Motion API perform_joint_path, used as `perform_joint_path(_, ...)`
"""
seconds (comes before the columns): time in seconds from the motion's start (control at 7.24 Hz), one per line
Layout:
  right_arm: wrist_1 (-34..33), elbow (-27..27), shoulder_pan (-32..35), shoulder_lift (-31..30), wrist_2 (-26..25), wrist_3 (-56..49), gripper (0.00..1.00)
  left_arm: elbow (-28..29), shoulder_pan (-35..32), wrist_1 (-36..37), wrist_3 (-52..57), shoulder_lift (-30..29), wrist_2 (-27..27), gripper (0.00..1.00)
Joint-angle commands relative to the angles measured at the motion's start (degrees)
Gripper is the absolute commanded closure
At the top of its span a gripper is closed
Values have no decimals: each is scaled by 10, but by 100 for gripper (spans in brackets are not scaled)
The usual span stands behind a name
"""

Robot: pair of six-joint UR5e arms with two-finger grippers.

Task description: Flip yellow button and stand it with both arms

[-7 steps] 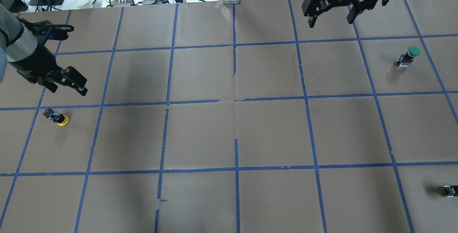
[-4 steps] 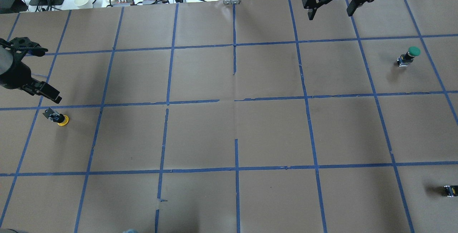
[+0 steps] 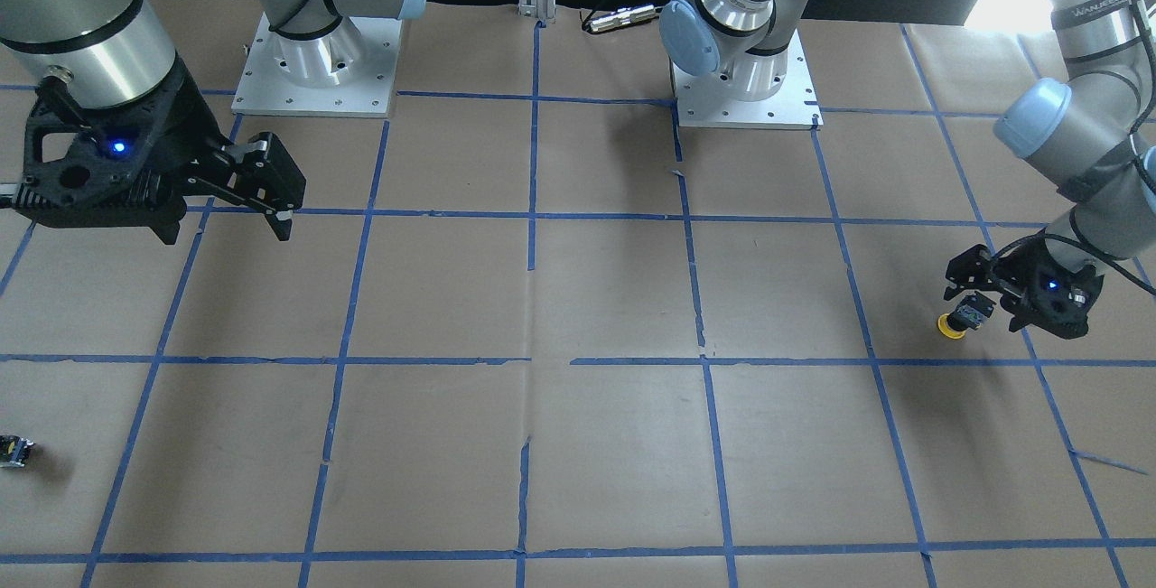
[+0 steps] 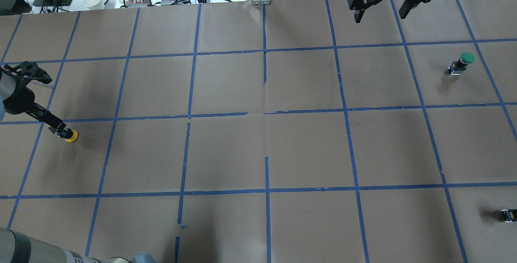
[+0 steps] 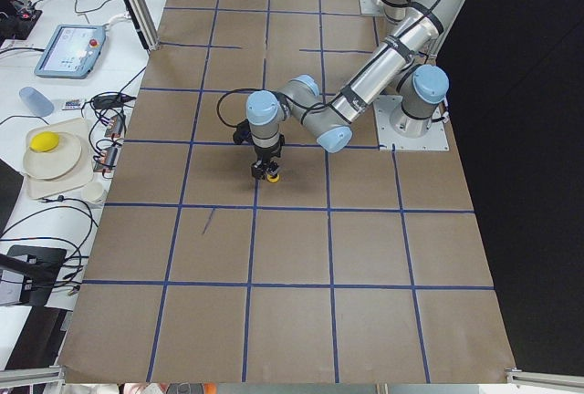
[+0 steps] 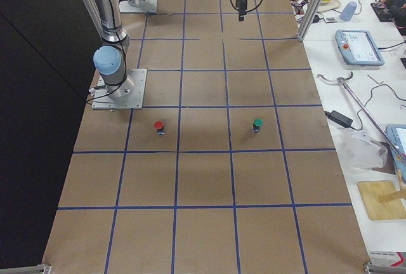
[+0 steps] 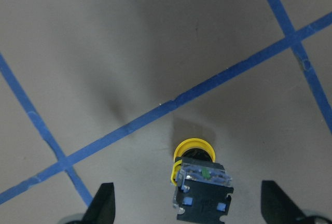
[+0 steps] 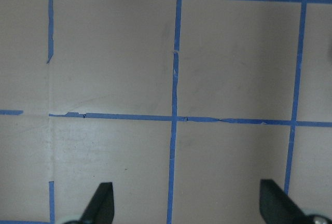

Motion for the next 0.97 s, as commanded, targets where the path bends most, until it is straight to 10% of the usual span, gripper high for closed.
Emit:
perform_joint_path(0.0, 14, 38, -7, -30, -4, -2, 0, -13, 0, 21, 22, -5, 4, 4)
perform_joint_path(0.55, 53, 48, -20, -88, 8, 0, 0, -7, 0, 18, 55, -2, 7, 80)
perform_joint_path(0.83, 51, 52, -20, -90, 9, 0, 0, -2, -11, 13, 53, 19, 0, 87)
